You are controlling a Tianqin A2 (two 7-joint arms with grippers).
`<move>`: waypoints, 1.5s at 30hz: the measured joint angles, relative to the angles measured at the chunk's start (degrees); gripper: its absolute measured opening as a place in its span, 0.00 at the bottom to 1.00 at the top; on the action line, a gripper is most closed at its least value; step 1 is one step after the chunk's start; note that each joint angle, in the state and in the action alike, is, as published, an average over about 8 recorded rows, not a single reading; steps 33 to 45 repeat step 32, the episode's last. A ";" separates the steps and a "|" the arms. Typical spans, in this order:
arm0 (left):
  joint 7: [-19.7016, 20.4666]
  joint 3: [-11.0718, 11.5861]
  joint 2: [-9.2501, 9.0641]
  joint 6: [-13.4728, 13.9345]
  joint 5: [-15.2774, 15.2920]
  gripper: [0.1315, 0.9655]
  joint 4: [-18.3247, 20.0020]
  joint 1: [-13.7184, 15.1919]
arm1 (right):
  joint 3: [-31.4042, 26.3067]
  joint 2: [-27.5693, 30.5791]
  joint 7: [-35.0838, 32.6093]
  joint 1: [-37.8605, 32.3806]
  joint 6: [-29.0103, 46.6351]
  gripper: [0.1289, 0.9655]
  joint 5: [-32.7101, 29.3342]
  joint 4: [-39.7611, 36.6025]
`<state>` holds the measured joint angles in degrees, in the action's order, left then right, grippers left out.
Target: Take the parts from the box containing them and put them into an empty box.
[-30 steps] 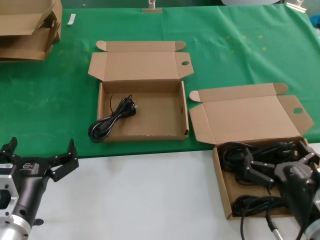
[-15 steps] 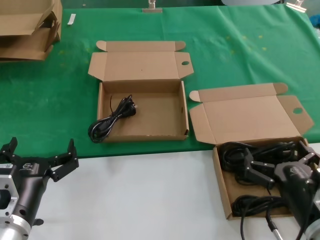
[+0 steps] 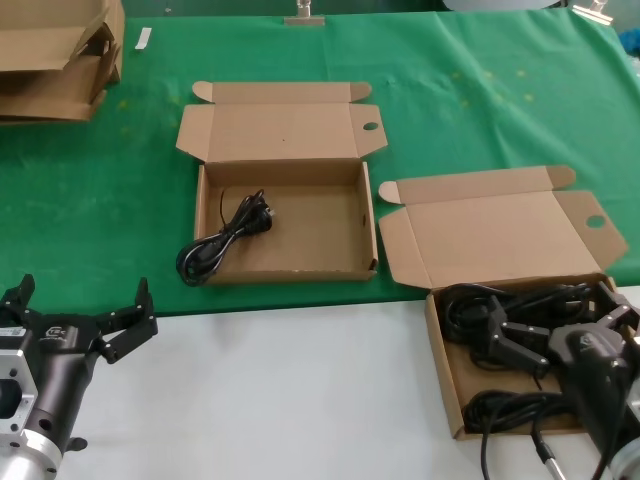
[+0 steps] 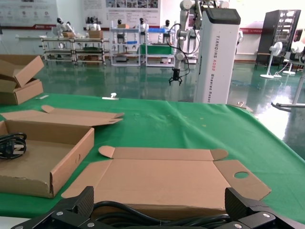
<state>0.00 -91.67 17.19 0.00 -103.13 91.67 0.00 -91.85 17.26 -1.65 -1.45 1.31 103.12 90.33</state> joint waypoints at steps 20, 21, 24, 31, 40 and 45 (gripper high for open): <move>0.00 0.00 0.00 0.00 0.00 1.00 0.00 0.00 | 0.00 0.00 0.00 0.00 0.00 1.00 0.00 0.00; 0.00 0.00 0.00 0.00 0.00 1.00 0.00 0.00 | 0.00 0.00 0.00 0.00 0.00 1.00 0.00 0.00; 0.00 0.00 0.00 0.00 0.00 1.00 0.00 0.00 | 0.00 0.00 0.00 0.00 0.00 1.00 0.00 0.00; 0.00 0.00 0.00 0.00 0.00 1.00 0.00 0.00 | 0.00 0.00 0.00 0.00 0.00 1.00 0.00 0.00; 0.00 0.00 0.00 0.00 0.00 1.00 0.00 0.00 | 0.00 0.00 0.00 0.00 0.00 1.00 0.00 0.00; 0.00 0.00 0.00 0.00 0.00 1.00 0.00 0.00 | 0.00 0.00 0.00 0.00 0.00 1.00 0.00 0.00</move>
